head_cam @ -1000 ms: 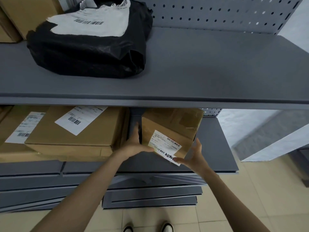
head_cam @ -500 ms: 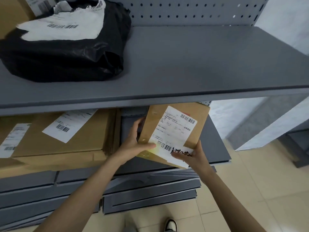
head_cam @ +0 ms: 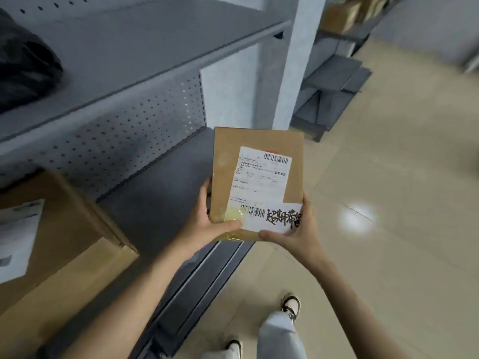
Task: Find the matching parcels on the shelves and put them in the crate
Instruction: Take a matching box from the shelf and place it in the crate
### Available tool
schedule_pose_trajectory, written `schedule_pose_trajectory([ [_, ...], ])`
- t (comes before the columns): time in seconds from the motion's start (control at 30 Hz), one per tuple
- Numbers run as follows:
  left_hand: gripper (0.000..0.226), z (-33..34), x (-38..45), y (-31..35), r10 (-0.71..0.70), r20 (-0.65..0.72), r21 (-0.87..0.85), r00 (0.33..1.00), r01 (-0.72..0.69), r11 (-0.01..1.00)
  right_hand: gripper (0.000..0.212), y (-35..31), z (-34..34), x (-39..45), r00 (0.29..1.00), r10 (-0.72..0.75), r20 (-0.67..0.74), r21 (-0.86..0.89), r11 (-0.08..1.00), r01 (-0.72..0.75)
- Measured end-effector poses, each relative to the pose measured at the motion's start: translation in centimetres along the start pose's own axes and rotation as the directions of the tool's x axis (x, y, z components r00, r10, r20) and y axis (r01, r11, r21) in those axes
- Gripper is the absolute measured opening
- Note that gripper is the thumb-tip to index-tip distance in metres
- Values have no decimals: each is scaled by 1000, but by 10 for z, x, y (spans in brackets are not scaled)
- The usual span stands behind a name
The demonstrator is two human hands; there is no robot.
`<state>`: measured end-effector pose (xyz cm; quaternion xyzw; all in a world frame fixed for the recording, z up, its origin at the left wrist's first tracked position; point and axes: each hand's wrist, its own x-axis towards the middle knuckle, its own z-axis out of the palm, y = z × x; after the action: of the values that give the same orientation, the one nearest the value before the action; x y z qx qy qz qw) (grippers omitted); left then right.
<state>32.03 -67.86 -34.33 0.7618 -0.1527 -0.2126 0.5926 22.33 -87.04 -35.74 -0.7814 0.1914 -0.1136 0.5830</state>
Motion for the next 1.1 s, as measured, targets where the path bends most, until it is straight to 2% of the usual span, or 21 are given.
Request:
schedule_pose_trajectory([
  [0.1, 105, 51, -9, 11, 57, 190, 21, 980, -62, 998, 135, 13, -45, -55, 983, 70, -172, 36, 997, -65],
  [0.27, 111, 150, -34, 37, 83, 459, 93, 885, -141, 986, 131, 32, -121, -151, 896, 133, -423, 93, 990, -103],
  [0.33, 111, 193, -53, 48, 100, 557, 103, 824, -188, 977, 130, 40, -149, -196, 837, 158, -523, 124, 986, -109],
  [0.43, 109, 266, -95, 65, 132, 707, 56, 695, -242, 969, 126, 51, -191, -274, 725, 201, -659, 148, 980, -137],
  [0.53, 111, 350, -163, 75, 118, 829, 35, 547, -261, 965, 123, 67, -231, -371, 577, 243, -779, 183, 970, -161],
  [0.63, 115, 437, -253, 73, 91, 925, 25, 370, -295, 955, 122, 86, -268, -485, 358, 294, -886, 210, 944, -254],
  [0.7, 116, 497, -328, 68, 53, 975, 20, 217, -321, 947, 124, 99, -285, -573, 202, 326, -923, 259, 919, -298],
  [0.77, 118, 534, -381, 63, 34, 992, 8, 118, -342, 940, 124, 105, -291, -632, 120, 366, -923, 316, 898, -307],
  [0.83, 119, 575, -453, 57, -1, 999, -13, -37, -373, 928, 123, 110, -293, -707, -28, 397, -918, 386, 871, -306],
  [0.97, 120, 632, -562, 54, -47, 958, -86, -283, -440, 894, 129, 117, -290, -812, -292, 429, -855, 502, 826, -256],
  [1.1, 123, 678, -640, 48, -109, 873, -131, -476, -442, 887, 127, 131, -288, -878, -451, 412, -792, 536, 823, -189],
])
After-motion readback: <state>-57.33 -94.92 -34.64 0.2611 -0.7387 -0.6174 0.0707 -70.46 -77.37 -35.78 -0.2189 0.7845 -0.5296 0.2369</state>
